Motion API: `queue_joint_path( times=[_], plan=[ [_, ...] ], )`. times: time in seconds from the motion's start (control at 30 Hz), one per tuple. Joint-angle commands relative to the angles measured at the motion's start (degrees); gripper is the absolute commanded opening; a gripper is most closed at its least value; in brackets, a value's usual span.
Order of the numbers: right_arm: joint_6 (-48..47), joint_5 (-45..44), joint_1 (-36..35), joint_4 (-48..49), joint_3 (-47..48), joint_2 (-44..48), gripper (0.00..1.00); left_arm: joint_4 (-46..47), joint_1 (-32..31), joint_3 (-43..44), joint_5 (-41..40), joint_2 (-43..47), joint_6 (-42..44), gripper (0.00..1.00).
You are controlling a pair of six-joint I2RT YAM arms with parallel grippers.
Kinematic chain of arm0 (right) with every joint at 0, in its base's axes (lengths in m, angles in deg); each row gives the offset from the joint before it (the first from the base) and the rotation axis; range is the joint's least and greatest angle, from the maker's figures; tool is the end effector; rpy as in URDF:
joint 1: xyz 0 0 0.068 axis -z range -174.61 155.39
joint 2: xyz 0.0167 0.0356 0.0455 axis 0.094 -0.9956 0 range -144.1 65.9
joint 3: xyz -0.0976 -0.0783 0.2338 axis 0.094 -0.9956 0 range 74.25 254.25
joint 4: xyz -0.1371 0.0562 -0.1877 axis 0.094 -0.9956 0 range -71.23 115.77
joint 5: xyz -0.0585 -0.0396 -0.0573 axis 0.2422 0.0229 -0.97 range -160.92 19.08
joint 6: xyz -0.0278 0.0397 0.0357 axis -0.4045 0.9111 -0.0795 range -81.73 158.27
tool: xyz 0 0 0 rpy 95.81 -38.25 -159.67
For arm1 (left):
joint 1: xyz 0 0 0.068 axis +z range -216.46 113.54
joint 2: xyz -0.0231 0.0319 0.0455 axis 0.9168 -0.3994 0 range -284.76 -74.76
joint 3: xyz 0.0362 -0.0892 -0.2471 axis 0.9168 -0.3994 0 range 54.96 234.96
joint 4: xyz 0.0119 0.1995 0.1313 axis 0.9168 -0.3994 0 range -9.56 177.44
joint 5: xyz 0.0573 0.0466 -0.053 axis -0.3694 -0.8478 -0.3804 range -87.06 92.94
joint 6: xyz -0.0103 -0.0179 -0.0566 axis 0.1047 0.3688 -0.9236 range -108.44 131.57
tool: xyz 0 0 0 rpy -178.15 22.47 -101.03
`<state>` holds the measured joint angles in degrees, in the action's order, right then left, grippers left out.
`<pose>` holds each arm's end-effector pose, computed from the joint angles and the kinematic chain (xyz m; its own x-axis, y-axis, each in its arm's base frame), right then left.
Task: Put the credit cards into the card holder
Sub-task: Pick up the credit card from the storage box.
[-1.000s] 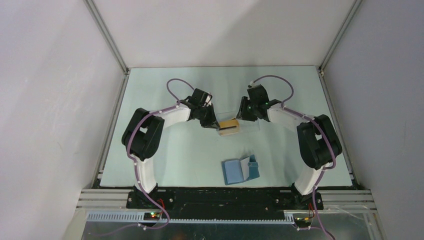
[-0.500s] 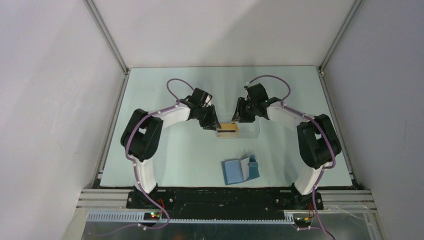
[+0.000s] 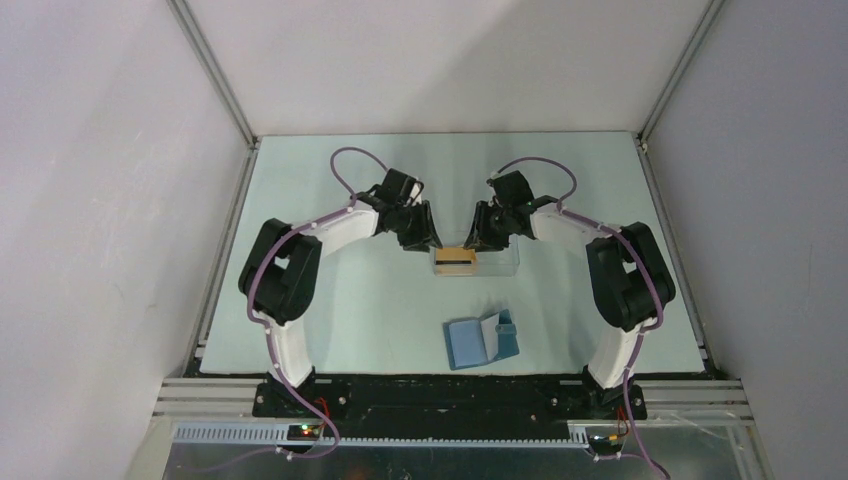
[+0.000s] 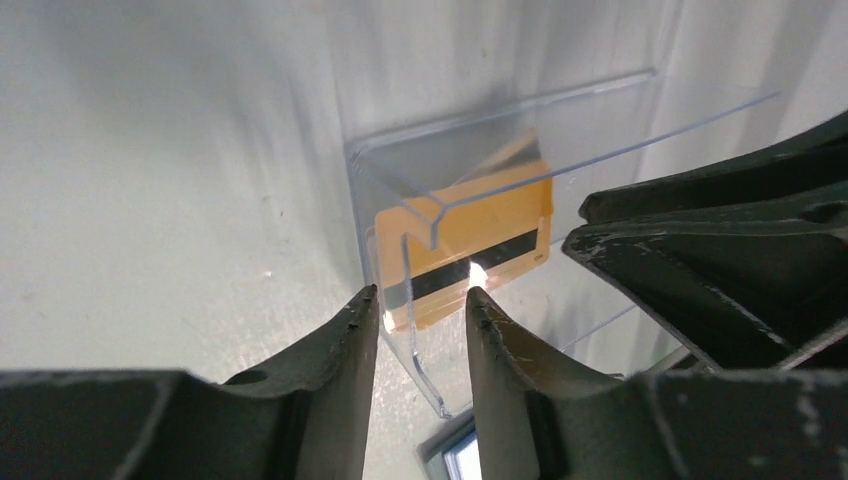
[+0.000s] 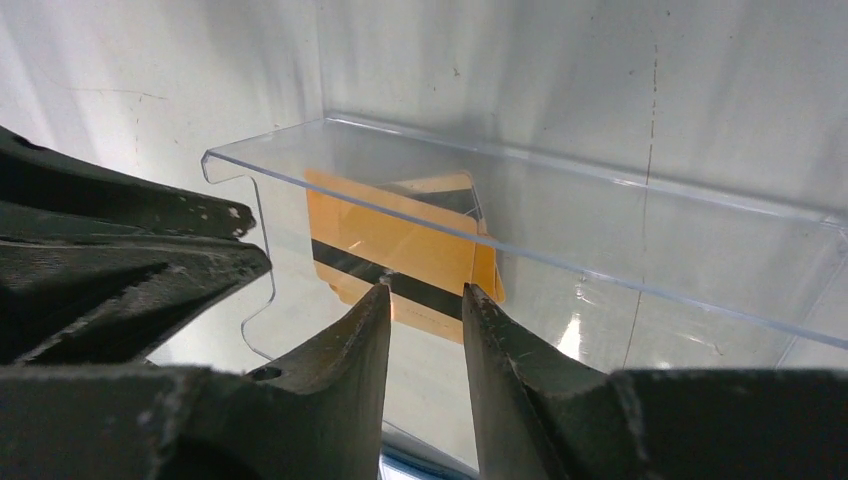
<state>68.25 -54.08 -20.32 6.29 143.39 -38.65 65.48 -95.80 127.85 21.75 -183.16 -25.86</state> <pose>0.3245 0.1707 0.1868 -0.9209 0.0873 -0.3798 -0.1215 0.8617 0.4927 0.3225 -0.1978 0.1790 -0.9574 -0.1217 -0.2618 0.0418 0.8389 -0.5427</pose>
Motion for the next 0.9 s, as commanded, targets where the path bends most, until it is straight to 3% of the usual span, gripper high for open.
queue_joint_path(
  times=[0.0,0.3,0.73,0.87],
  plan=[
    [0.4,0.3,0.6,0.1,2.0,-0.2,0.37,0.7,0.2,5.3,-3.0,1.4,5.5,0.42],
    [0.9,1.0,1.1,0.2,2.5,-0.9,0.36,-0.6,0.2,10.2,-3.2,-3.3,12.2,0.4],
    [1.9,2.7,0.8,-0.2,3.3,-3.5,0.34,-2.9,0.1,11.0,-3.7,-4.4,13.9,0.22],
    [2.2,2.6,0.6,-0.2,3.6,-4.4,0.28,-2.9,0.1,10.8,-3.7,-4.2,13.8,0.19]
  ],
)
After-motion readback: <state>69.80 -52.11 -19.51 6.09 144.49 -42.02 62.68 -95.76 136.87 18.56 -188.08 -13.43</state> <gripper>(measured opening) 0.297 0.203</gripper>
